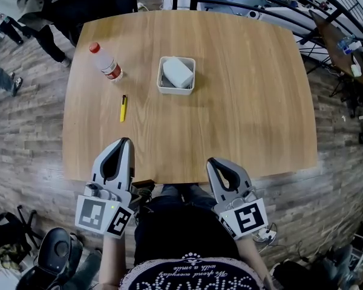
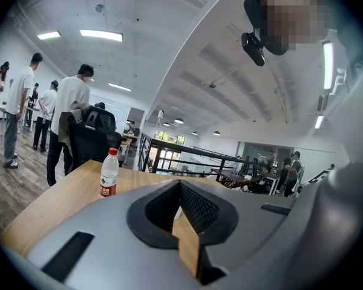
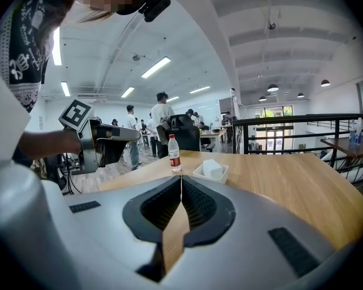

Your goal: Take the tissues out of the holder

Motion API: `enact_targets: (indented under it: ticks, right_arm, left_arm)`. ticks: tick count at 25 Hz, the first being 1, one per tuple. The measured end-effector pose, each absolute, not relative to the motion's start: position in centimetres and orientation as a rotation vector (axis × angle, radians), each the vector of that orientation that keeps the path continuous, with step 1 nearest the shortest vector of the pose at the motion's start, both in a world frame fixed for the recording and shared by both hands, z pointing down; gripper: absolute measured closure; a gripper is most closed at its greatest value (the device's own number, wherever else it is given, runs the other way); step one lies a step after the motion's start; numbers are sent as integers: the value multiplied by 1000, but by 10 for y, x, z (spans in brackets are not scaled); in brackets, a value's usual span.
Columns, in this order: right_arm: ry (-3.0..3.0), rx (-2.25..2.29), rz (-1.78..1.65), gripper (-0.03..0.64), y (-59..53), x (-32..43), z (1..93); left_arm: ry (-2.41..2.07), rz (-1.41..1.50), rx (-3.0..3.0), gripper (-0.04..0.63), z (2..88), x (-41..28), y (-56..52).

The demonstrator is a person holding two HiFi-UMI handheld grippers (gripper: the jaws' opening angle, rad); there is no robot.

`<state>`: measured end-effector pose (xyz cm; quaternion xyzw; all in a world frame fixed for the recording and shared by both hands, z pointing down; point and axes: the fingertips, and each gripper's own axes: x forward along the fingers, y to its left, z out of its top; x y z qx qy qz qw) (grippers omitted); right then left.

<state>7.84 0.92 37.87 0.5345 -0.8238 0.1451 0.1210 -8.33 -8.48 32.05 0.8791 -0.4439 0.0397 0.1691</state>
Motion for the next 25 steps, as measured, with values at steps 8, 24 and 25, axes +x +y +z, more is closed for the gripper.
enact_targets:
  ticks: [8,24,25]
  right_arm:
    - [-2426,1605,371,604,9,77,368]
    - [-2396,1589,424,604,5,64,380]
    - [-2399,1584,424,604,5,63,380]
  left_arm:
    - [-1238,106,2496,590,320,-83,-82]
    - [-1018,272,2569,590,353,-35,-48]
    - [-1011,276,2566,590,354,-33,-46]
